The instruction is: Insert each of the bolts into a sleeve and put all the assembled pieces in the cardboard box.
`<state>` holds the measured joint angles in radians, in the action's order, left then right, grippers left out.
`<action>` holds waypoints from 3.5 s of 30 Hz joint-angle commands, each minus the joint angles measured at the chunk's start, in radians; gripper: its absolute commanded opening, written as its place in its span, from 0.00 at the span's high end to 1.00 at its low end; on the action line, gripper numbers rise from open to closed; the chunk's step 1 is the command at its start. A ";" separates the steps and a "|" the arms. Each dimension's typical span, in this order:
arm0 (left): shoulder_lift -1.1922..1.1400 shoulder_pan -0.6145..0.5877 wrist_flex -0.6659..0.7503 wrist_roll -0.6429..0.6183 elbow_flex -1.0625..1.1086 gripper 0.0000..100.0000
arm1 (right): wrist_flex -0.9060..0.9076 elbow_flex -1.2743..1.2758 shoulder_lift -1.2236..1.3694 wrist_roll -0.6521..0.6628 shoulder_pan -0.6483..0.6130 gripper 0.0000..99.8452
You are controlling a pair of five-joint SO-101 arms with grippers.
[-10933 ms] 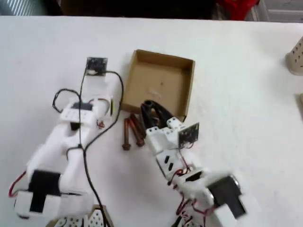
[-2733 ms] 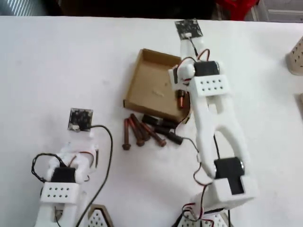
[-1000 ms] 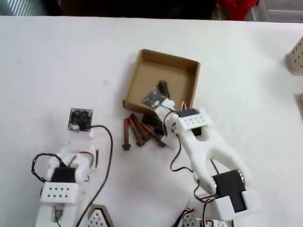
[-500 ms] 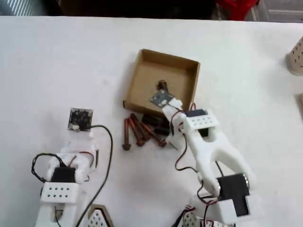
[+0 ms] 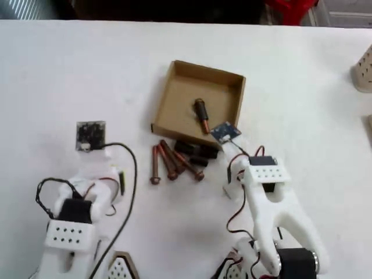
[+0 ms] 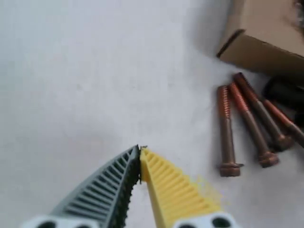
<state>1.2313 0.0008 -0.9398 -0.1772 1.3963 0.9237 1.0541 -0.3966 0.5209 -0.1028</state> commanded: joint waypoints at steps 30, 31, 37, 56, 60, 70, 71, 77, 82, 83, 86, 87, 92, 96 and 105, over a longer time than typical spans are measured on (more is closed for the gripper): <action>-0.559 0.518 0.350 -0.318 -0.160 0.98 | 0.004 -0.031 0.027 -0.003 0.018 0.98; -0.559 0.541 0.379 -0.318 -0.130 0.98 | 0.004 -0.031 0.027 -0.003 0.018 0.98; -0.562 0.539 0.338 -0.315 -0.097 0.98 | 0.004 -0.031 0.027 -0.003 0.019 0.98; -0.564 0.325 0.333 -0.261 -0.052 0.98 | 0.004 -0.029 0.027 -0.003 0.019 0.98; -0.552 0.251 0.331 -0.256 -0.081 0.98 | 0.004 -0.028 0.027 -0.003 0.018 0.98; -0.266 0.430 0.233 -0.264 -0.135 0.98 | 0.004 -0.028 0.027 -0.003 0.016 0.98; -0.217 0.455 0.242 -0.264 -0.110 0.98 | 0.002 -0.028 0.027 -0.003 0.015 0.98; -0.143 0.486 0.358 -0.321 0.041 0.98 | 0.002 -0.028 0.027 -0.003 0.013 0.98; -0.320 0.430 0.454 -0.324 0.020 0.98 | 0.002 -0.028 0.027 -0.003 0.013 0.98; -0.371 0.430 0.485 -0.324 0.011 0.98 | 0.002 -0.028 0.027 -0.003 0.013 0.98; -0.545 0.429 0.540 -0.324 -0.046 0.98 | 0.002 -0.028 0.027 -0.003 0.013 0.98; -0.605 0.429 0.546 -0.324 -0.069 0.98 | 0.002 -0.026 0.027 -0.003 0.013 0.98; -0.863 0.420 0.514 -0.327 -0.199 0.98 | 0.002 -0.026 0.027 -0.003 0.015 0.98; -0.878 0.387 0.402 -0.327 -0.244 0.98 | 0.002 -0.026 0.027 -0.003 0.016 0.98; -0.885 0.136 0.296 -0.325 -0.275 0.98 | 0.002 -0.026 0.027 -0.003 0.013 0.98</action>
<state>0.3567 0.2585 -0.6283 -0.4902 1.1569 0.9221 1.0526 -0.3721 0.5224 -0.0951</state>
